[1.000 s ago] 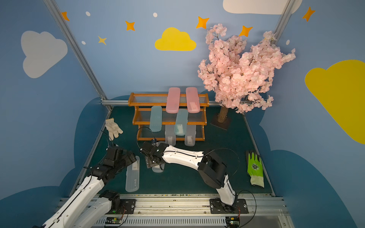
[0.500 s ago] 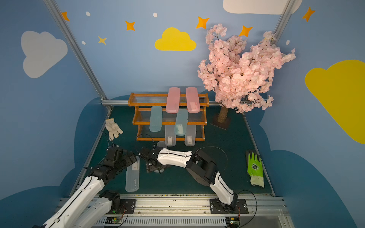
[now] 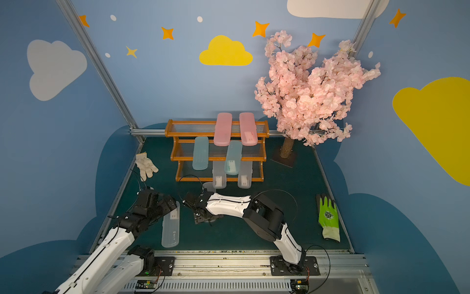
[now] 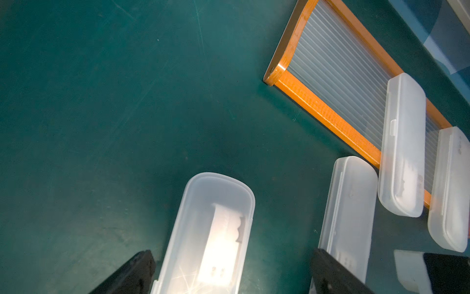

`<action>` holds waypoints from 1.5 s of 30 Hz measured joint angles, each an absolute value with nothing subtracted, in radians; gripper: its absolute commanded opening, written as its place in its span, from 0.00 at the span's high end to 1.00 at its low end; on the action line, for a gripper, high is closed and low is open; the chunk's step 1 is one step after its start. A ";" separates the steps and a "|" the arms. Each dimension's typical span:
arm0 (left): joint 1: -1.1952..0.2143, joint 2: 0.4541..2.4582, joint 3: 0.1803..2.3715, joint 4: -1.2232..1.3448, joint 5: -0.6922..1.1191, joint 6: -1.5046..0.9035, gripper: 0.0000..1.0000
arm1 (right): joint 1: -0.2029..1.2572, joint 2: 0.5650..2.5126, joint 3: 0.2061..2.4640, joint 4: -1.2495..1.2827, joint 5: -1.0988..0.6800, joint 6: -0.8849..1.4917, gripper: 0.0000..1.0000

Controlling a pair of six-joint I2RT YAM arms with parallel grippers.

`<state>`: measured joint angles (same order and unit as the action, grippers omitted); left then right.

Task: Place the pencil cases on the shelf according to color
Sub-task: Pick up the pencil case from the center of the board, then place the pencil case on the shelf.

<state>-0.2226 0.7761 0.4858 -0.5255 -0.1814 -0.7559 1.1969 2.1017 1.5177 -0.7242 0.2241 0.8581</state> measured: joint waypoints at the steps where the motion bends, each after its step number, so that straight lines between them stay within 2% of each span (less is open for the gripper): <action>1: -0.223 0.774 0.486 -0.525 -0.179 -0.758 0.00 | 1.198 2.101 1.517 -0.722 0.224 0.858 0.24; 4: -0.223 0.768 0.486 -0.526 -0.178 -0.764 0.00 | 1.203 2.099 1.516 -0.719 0.228 0.859 0.37; 7: -0.224 0.764 0.486 -0.527 -0.177 -0.765 0.00 | 1.211 2.093 1.510 -0.717 0.242 0.856 0.42; 16: -0.216 0.750 0.486 -0.523 -0.204 -0.793 0.00 | 1.240 2.025 1.493 -0.782 0.267 0.825 0.42; 24: -0.195 0.849 0.508 -0.469 -0.210 -0.807 0.00 | 1.235 2.024 1.620 -0.813 0.283 0.757 0.42; 36: -0.178 0.866 0.529 -0.416 -0.229 -0.783 0.00 | 1.182 2.172 1.877 -0.817 0.287 0.701 0.43; 45: -0.177 0.925 0.529 -0.398 -0.208 -0.765 0.00 | 1.078 2.326 1.982 -0.819 0.288 0.699 0.41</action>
<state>-0.1768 0.9253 0.5289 -0.3981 -0.2081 -0.7650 1.0779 2.3260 1.9816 -0.8192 0.2878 0.6991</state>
